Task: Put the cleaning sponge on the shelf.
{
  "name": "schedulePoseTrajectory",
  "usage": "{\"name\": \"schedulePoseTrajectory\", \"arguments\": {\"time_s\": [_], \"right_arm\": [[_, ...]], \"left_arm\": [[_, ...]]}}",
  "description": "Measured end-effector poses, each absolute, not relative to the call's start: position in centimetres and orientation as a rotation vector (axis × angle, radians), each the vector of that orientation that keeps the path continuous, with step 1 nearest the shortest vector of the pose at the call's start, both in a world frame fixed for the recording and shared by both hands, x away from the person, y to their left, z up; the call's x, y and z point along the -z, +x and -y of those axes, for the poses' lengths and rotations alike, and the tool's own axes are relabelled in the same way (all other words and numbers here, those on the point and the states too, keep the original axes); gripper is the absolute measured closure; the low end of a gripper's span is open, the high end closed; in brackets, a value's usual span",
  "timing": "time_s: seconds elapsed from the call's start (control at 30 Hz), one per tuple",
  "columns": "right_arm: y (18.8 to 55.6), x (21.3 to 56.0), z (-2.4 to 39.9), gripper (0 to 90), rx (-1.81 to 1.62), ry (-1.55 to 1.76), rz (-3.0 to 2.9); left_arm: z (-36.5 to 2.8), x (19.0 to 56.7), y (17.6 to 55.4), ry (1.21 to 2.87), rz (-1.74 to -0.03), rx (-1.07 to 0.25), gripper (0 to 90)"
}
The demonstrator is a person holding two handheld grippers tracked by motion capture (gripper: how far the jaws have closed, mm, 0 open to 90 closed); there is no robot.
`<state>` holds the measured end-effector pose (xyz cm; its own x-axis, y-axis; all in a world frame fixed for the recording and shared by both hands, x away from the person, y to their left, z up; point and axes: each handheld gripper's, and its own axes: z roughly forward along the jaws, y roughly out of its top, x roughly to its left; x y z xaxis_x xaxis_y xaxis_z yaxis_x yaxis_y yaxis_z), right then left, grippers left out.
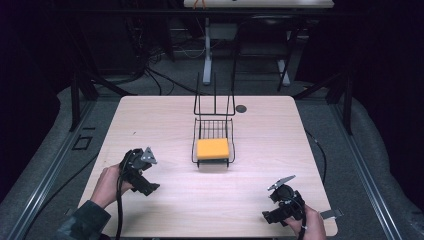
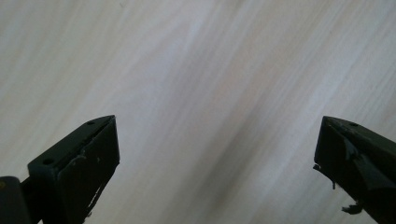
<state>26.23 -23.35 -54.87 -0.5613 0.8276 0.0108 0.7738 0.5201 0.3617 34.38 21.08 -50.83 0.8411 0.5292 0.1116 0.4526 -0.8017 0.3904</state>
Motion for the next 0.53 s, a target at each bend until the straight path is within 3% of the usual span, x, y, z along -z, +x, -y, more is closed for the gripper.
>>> {"name": "schedulePoseTrajectory", "arguments": {"time_s": [0.23,0.53], "right_arm": [[26.3,54.9,23.4,15.6,-0.488,1.379,-2.594],[26.3,55.0,23.3,15.6,-0.46,1.37,-2.6]], "left_arm": [[-21.9,53.7,33.2,2.673,-0.817,-0.233,0.3],[-21.6,56.1,33.4,2.798,-0.805,-0.197,0.6]]}}
